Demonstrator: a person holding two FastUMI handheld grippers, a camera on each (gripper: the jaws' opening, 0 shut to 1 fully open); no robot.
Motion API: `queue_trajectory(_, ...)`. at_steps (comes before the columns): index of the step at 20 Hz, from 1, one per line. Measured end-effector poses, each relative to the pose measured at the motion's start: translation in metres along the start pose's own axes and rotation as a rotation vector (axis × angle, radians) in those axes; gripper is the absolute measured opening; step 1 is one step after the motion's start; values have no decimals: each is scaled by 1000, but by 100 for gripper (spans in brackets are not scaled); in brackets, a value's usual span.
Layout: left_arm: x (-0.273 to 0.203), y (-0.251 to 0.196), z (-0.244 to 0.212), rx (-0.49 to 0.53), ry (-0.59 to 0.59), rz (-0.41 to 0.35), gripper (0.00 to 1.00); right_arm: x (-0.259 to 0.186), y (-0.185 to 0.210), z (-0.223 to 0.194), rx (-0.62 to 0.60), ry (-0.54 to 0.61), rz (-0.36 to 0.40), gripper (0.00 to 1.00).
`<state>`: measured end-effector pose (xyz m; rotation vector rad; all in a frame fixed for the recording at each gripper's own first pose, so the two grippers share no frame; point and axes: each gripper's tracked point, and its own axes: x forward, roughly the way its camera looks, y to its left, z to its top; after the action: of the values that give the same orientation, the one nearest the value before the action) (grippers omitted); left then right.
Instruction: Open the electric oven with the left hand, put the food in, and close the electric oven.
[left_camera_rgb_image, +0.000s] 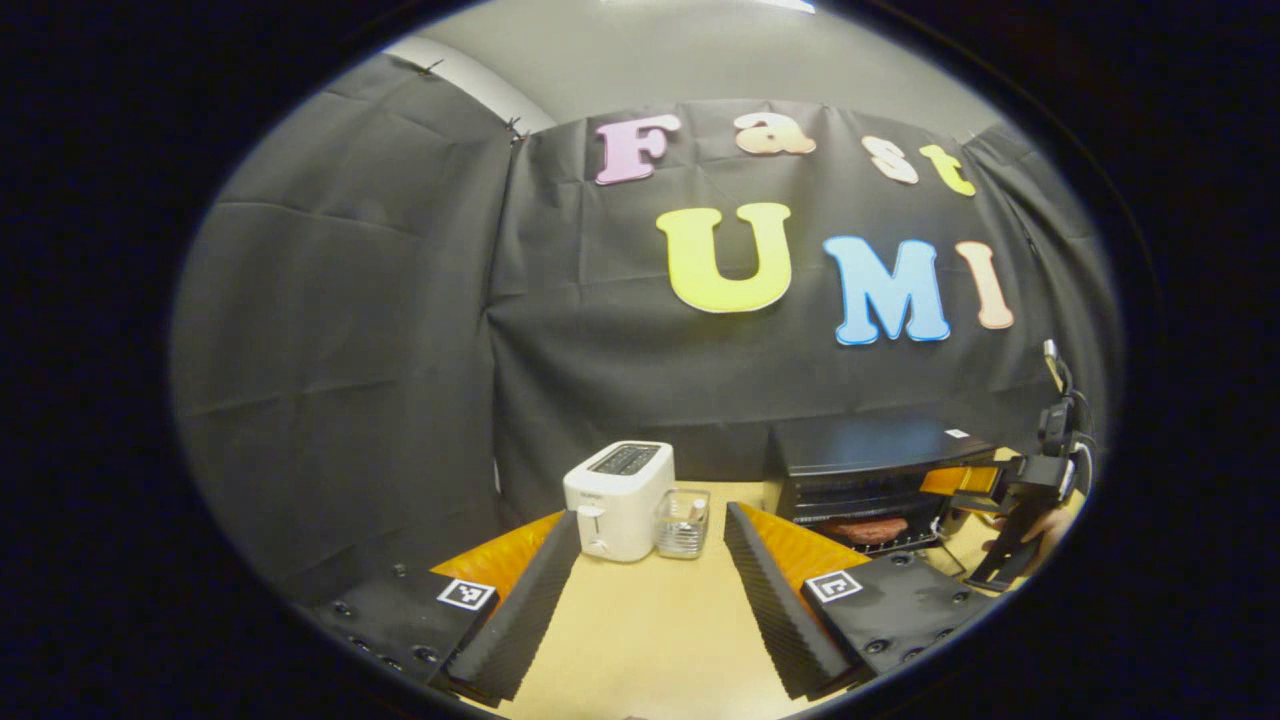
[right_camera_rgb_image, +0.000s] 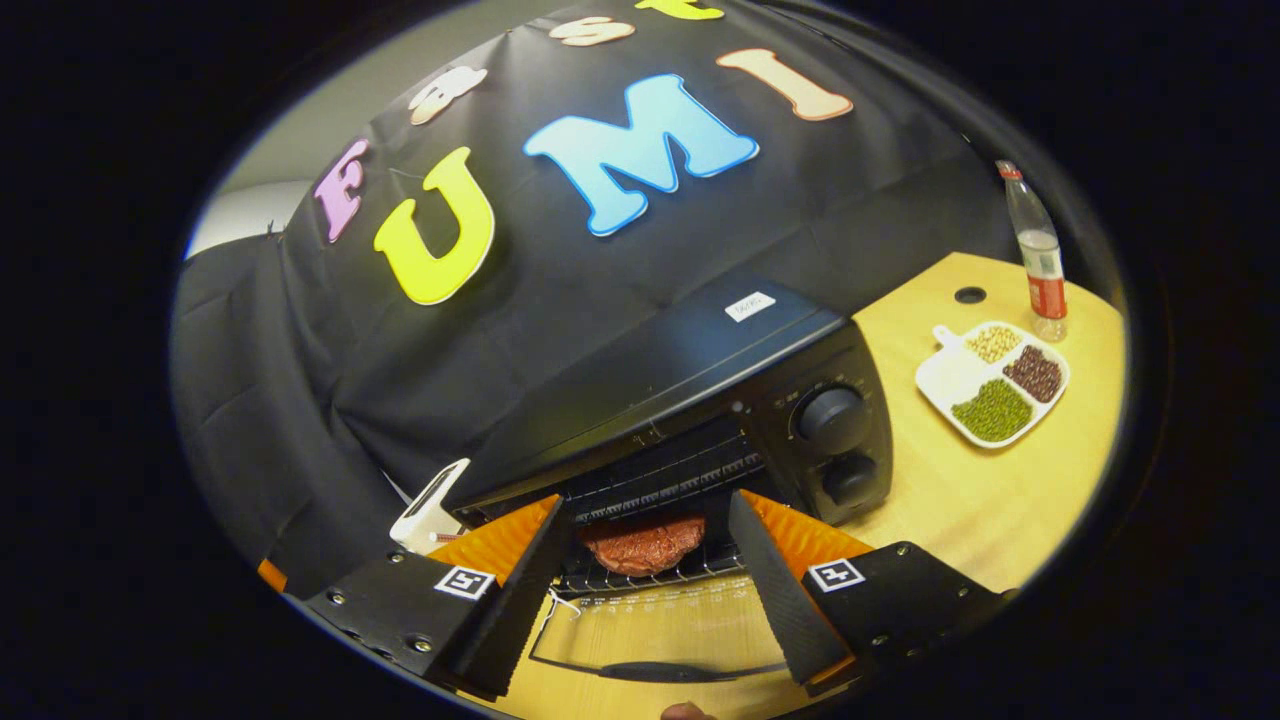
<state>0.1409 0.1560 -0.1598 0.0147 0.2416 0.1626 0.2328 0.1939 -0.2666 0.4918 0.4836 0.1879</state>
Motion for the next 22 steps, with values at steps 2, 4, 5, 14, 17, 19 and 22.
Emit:
queue_trajectory(2, -1, -18, -5, -13, 6, -27, 97, -27, 4, 14, -51, -35, 14, 98)
queue_trajectory(4, -3, -37, -11, -22, 16, -61, 97, -55, 4, 26, -104, -69, 17, 98)
queue_trajectory(5, -3, -48, -16, -26, 26, -76, 97, -68, 3, 31, -131, -84, 16, 98)
queue_trajectory(14, 2, -153, -102, -28, 196, -264, 97, -172, -37, 71, -311, -175, -97, 98)
queue_trajectory(17, 5, -187, -137, -3, 267, -324, 97, -196, -48, 76, -349, -193, -143, 98)
queue_trajectory(19, 4, -208, -159, -2, 317, -363, 97, -209, -53, 79, -379, -203, -173, 98)
queue_trajectory(22, 9, -232, -192, 0, 397, -397, 91, -225, -62, 85, -401, -216, -218, 98)
